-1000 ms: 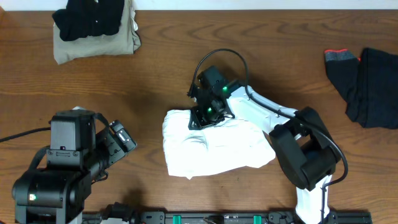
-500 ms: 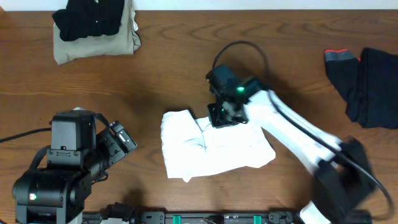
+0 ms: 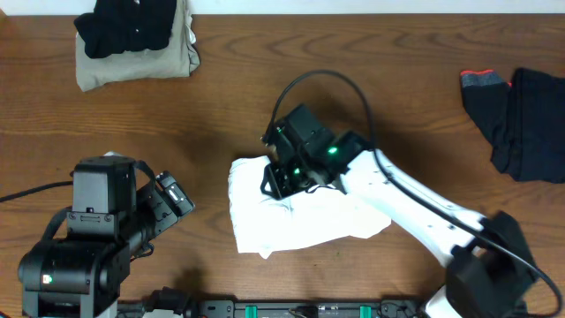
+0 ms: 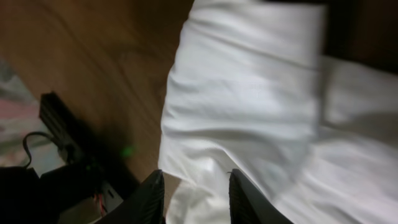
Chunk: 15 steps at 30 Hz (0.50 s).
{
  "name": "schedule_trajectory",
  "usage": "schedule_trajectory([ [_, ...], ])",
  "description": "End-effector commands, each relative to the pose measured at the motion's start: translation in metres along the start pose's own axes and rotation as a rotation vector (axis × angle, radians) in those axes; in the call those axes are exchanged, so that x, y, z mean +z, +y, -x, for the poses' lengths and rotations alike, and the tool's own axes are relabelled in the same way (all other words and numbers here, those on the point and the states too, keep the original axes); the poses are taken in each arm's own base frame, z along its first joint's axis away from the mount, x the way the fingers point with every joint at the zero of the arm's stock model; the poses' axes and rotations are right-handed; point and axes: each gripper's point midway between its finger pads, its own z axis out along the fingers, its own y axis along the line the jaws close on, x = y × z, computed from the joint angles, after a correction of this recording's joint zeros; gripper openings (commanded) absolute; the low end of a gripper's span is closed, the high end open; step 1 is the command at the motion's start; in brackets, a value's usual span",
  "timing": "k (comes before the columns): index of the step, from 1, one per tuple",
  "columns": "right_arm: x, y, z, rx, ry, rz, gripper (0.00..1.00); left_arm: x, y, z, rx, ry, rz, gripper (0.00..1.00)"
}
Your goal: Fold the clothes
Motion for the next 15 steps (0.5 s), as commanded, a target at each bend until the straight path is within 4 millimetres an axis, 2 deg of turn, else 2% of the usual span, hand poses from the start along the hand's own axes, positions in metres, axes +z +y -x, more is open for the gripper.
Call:
schedule_trajectory([
  [1, 0.028, 0.004, -0.020, 0.004, 0.108, 0.116, 0.33, 0.002, 0.004, 0.000, -0.017, 0.003, 0.022, 0.98],
  [5, 0.057, -0.001, -0.035, 0.044, 0.202, 0.193, 0.31, 0.002, 0.004, 0.000, -0.017, 0.003, 0.022, 0.98],
  [9, 0.074, -0.018, -0.054, 0.152, 0.298, 0.153, 0.26, 0.002, 0.004, 0.000, -0.016, 0.003, 0.022, 0.98],
  [15, 0.072, -0.042, -0.074, 0.271, 0.360, 0.005, 0.26, 0.002, 0.004, 0.000, -0.016, 0.001, 0.021, 0.98],
])
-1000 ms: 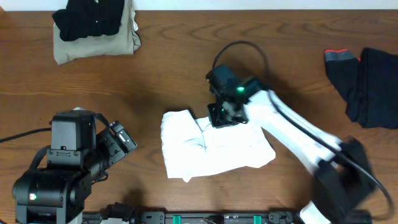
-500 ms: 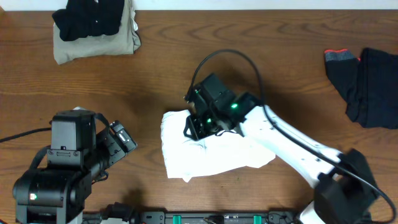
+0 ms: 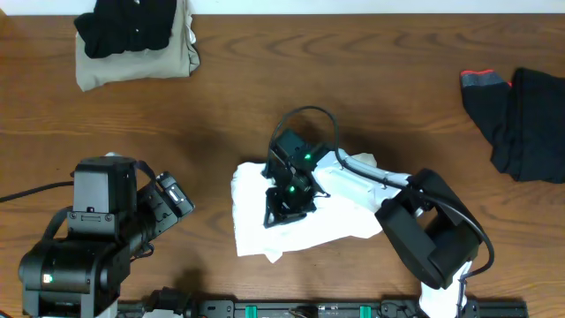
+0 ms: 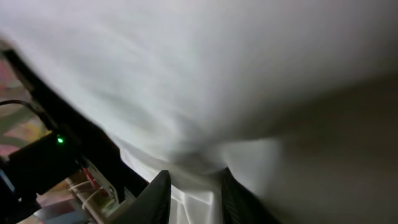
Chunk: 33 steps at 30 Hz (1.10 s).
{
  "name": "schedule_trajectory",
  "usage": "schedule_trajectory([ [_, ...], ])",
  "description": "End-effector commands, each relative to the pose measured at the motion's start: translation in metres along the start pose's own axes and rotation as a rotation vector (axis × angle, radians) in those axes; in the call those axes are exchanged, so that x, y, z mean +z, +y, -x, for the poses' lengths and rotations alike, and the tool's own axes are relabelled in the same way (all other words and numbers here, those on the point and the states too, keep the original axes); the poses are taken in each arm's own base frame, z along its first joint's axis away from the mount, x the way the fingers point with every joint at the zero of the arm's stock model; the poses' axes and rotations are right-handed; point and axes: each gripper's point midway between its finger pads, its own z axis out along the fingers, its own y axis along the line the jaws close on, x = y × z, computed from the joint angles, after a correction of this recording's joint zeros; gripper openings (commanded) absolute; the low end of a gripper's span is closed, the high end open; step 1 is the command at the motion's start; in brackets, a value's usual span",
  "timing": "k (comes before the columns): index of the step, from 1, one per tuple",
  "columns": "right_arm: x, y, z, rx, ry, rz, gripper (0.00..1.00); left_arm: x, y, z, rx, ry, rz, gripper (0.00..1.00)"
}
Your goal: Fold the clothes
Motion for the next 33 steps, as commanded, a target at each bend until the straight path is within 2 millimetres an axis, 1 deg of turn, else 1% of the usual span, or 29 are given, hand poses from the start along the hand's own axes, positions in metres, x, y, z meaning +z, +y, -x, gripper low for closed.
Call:
schedule_trajectory([
  [1, 0.000, -0.017, -0.004, 0.077, -0.005, -0.090, 0.27, 0.002, 0.003, 0.002, -0.017, -0.006, 0.015, 0.98],
  [4, -0.004, -0.043, -0.001, 0.118, -0.047, -0.237, 0.34, 0.002, 0.002, 0.003, -0.017, -0.008, 0.013, 0.98],
  [6, -0.005, -0.046, 0.000, 0.119, -0.059, -0.258, 0.33, 0.002, 0.002, 0.003, -0.018, -0.010, 0.012, 0.98],
  [9, -0.009, -0.048, 0.007, 0.117, -0.083, -0.273, 0.23, 0.002, 0.002, 0.003, -0.017, -0.009, 0.013, 0.98],
  [11, -0.016, -0.045, 0.015, 0.108, -0.117, -0.285, 0.20, 0.002, 0.002, 0.003, -0.017, -0.008, 0.013, 0.98],
  [13, -0.029, -0.037, 0.025, 0.090, -0.163, -0.285, 0.20, 0.002, 0.002, 0.003, -0.017, -0.008, 0.013, 0.98],
  [15, -0.047, -0.024, 0.035, 0.063, -0.225, -0.288, 0.21, 0.002, 0.002, 0.003, -0.011, -0.007, 0.014, 0.98],
  [19, -0.085, 0.000, 0.051, 0.005, -0.359, -0.300, 0.26, 0.004, 0.002, 0.003, 0.002, 0.000, 0.020, 0.98],
  [20, -0.092, 0.007, 0.054, -0.019, -0.384, -0.290, 0.26, 0.005, 0.001, 0.003, 0.002, 0.002, 0.021, 0.98],
  [21, -0.098, 0.012, 0.057, -0.043, -0.403, -0.280, 0.24, 0.005, 0.001, 0.003, 0.003, 0.004, 0.023, 0.98],
  [22, -0.101, 0.016, 0.059, -0.054, -0.417, -0.273, 0.20, 0.006, 0.001, 0.003, 0.003, 0.007, 0.025, 0.98],
  [24, -0.105, 0.022, 0.063, -0.068, -0.441, -0.251, 0.16, 0.008, 0.000, 0.004, 0.003, 0.014, 0.031, 0.98],
  [26, -0.106, 0.029, 0.068, -0.100, -0.449, -0.217, 0.16, 0.011, 0.000, 0.004, 0.004, 0.022, 0.037, 0.98],
  [28, -0.105, 0.031, 0.076, -0.109, -0.462, -0.187, 0.12, 0.014, 0.000, 0.005, 0.005, 0.032, 0.045, 0.98],
  [30, -0.104, 0.035, 0.082, -0.113, -0.457, -0.130, 0.05, 0.016, -0.001, 0.005, 0.006, 0.042, 0.053, 0.98],
  [33, -0.100, 0.044, 0.084, -0.124, -0.410, -0.010, 0.01, 0.020, -0.001, 0.005, 0.007, 0.056, 0.064, 0.98],
])
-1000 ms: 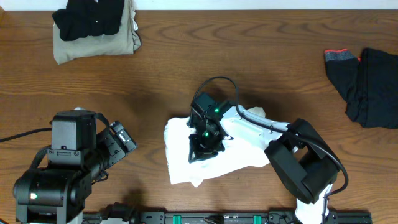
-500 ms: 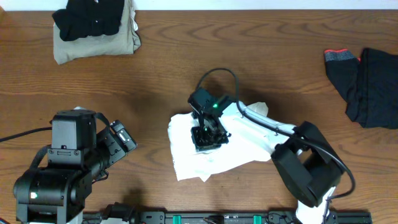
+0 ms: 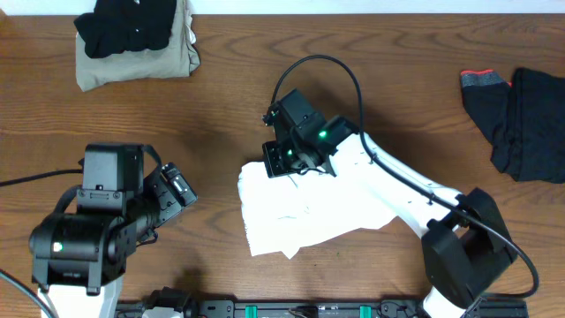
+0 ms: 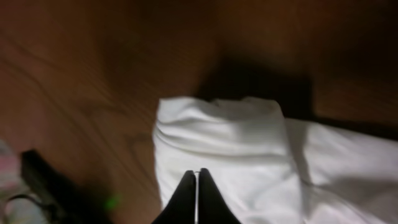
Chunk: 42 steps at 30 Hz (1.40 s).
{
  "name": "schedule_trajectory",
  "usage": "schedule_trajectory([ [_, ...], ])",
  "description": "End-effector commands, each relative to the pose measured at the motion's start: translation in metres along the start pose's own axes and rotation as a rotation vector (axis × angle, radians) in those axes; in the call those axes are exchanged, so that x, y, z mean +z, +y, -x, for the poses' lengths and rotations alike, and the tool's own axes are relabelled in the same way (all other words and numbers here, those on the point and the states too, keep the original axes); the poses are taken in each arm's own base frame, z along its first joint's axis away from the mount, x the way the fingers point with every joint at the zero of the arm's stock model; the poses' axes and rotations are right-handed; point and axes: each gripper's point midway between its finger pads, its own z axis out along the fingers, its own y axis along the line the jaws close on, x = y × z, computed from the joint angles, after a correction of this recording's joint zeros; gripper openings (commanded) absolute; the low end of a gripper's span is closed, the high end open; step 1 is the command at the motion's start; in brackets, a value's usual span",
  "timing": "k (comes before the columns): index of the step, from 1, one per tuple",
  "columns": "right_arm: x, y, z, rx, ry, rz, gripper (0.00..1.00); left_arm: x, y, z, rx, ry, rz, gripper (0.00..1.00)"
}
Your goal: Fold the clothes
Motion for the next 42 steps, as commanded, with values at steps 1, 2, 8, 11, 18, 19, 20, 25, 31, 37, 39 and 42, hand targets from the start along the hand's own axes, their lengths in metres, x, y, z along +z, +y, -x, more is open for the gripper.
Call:
schedule_trajectory([
  [1, 0.005, 0.008, -0.003, 0.016, 0.072, 0.140, 0.01, 0.004, 0.003, 0.001, 0.001, 0.010, 0.027, 0.98],
  [2, 0.007, 0.008, -0.004, 0.027, 0.093, 0.166, 0.01, 0.005, 0.003, 0.001, 0.001, 0.013, 0.029, 0.98],
  [8, 0.029, 0.013, -0.016, 0.029, 0.192, 0.287, 0.01, 0.007, 0.002, 0.002, 0.001, 0.016, 0.032, 0.98],
  [11, 0.043, 0.019, -0.021, 0.032, 0.238, 0.372, 0.01, 0.007, 0.002, 0.002, 0.002, 0.017, 0.032, 0.98],
  [18, 0.081, -0.019, -0.026, 0.096, 0.270, 0.294, 0.01, 0.007, 0.002, 0.002, 0.002, 0.017, 0.033, 0.98],
  [19, 0.084, -0.026, -0.025, 0.104, 0.265, 0.272, 0.01, 0.007, 0.002, 0.002, 0.002, 0.018, 0.033, 0.98],
  [20, 0.088, -0.036, -0.023, 0.114, 0.253, 0.235, 0.01, 0.007, 0.002, 0.002, 0.002, 0.018, 0.033, 0.98],
  [25, 0.089, -0.075, -0.008, 0.123, 0.178, 0.078, 0.01, 0.007, 0.002, 0.002, 0.002, 0.017, 0.032, 0.98],
  [31, 0.084, -0.114, 0.000, 0.144, 0.128, -0.100, 0.01, 0.007, 0.003, 0.001, 0.002, 0.019, 0.034, 0.98],
  [37, 0.045, -0.136, 0.021, 0.203, 0.023, -0.237, 0.01, 0.007, 0.004, 0.000, 0.018, 0.024, 0.037, 0.98],
  [39, 0.018, -0.140, 0.031, 0.215, -0.030, -0.271, 0.01, 0.007, 0.004, 0.000, 0.018, 0.024, 0.037, 0.98],
  [42, -0.021, -0.137, 0.040, 0.224, -0.092, -0.288, 0.03, 0.007, 0.003, 0.000, 0.017, 0.023, 0.036, 0.98],
])
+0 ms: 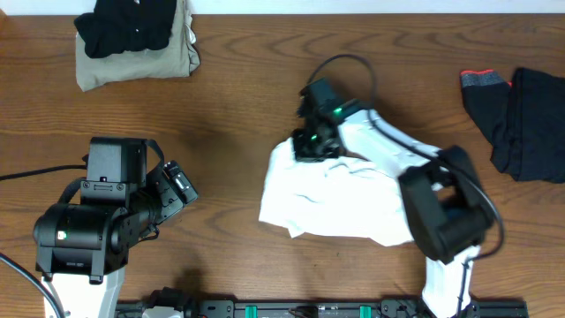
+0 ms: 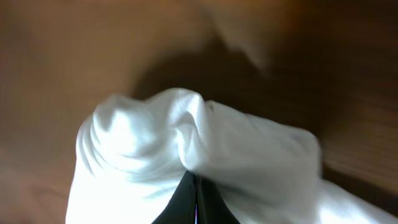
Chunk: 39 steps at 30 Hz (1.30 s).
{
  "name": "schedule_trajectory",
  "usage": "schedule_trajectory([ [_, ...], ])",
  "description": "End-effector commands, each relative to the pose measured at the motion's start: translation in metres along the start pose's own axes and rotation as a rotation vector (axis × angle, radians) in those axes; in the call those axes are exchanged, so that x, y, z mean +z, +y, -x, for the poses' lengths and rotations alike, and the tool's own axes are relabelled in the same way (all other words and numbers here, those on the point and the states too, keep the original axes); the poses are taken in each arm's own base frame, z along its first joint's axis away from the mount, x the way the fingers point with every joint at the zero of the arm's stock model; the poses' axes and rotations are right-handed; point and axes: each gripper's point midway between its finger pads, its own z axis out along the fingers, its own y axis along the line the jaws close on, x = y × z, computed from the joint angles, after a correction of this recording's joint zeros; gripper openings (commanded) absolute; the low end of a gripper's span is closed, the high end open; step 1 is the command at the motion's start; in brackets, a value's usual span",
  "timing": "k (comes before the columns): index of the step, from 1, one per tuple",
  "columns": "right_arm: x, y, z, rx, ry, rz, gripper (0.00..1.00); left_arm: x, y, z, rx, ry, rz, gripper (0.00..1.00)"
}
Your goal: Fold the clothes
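Observation:
A crumpled white garment (image 1: 340, 199) lies on the wooden table, low in the middle of the overhead view. My right gripper (image 1: 311, 147) is at its upper left edge and shut on a pinch of it. The right wrist view shows the fingertips (image 2: 196, 190) closed, with a bunched fold of the white garment (image 2: 168, 124) rising ahead of them. My left gripper (image 1: 174, 187) hangs at the lower left, well away from the cloth. Its jaws cannot be made out from above.
A folded stack, a black garment (image 1: 132, 22) on a beige one (image 1: 141, 64), sits at the far left corner. A dark garment (image 1: 521, 119) with an orange-trimmed piece lies at the right edge. The left arm's bulk (image 1: 88, 234) fills the lower left.
My right gripper, still shut, has moved to the right and slightly farther back. The white garment has come with it: its left edge now lies farther right and the held edge is bunched up.
My right gripper first stood open over the white garment's upper left part. Then it was pressed low onto the cloth, still open. Later it was shut at the garment's upper left edge. Now the whole garment sits farther right.

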Motion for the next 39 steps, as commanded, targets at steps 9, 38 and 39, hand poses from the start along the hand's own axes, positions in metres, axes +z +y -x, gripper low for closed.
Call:
schedule_trajectory([
  [9, -0.118, 0.002, -0.035, 0.009, -0.054, -0.038, 0.22, 0.001, 0.004, 0.000, 0.009, -0.001, 0.017, 0.98],
  [38, -0.009, -0.027, -0.153, 0.207, 0.225, 0.095, 0.13, 0.001, 0.004, 0.000, 0.015, 0.002, 0.019, 0.98],
  [39, -0.008, -0.031, -0.153, 0.218, 0.221, 0.071, 0.12, 0.001, 0.004, 0.000, 0.017, 0.002, 0.019, 0.98],
])
